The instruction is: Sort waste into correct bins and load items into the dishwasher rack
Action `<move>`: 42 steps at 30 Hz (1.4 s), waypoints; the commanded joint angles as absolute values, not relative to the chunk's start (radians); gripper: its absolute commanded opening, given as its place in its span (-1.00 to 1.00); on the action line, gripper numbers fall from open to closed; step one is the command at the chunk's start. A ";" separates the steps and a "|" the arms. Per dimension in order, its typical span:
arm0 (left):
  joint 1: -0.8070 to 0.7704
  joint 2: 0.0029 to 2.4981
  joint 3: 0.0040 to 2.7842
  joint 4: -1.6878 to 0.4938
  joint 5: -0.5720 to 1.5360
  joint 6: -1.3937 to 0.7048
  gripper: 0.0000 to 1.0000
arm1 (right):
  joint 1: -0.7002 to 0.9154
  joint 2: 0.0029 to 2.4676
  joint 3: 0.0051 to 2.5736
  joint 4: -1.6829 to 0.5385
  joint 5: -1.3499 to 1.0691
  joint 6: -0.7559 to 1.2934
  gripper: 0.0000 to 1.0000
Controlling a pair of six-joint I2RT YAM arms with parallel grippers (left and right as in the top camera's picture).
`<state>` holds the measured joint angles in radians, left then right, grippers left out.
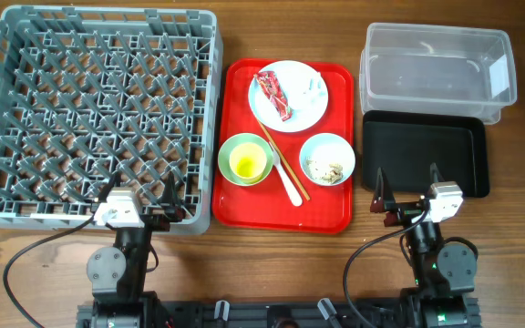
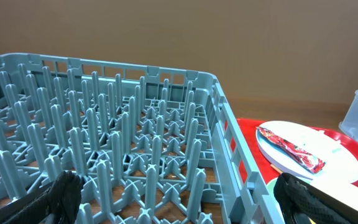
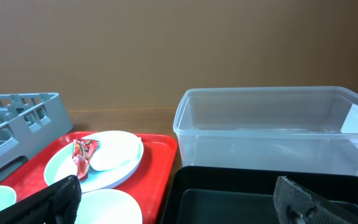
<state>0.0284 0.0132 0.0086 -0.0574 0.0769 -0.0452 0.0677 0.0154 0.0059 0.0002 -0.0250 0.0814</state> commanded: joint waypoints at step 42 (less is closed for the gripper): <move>0.030 0.817 0.855 -0.708 0.100 -0.146 1.00 | 0.148 1.650 1.840 -0.956 -0.292 0.131 0.97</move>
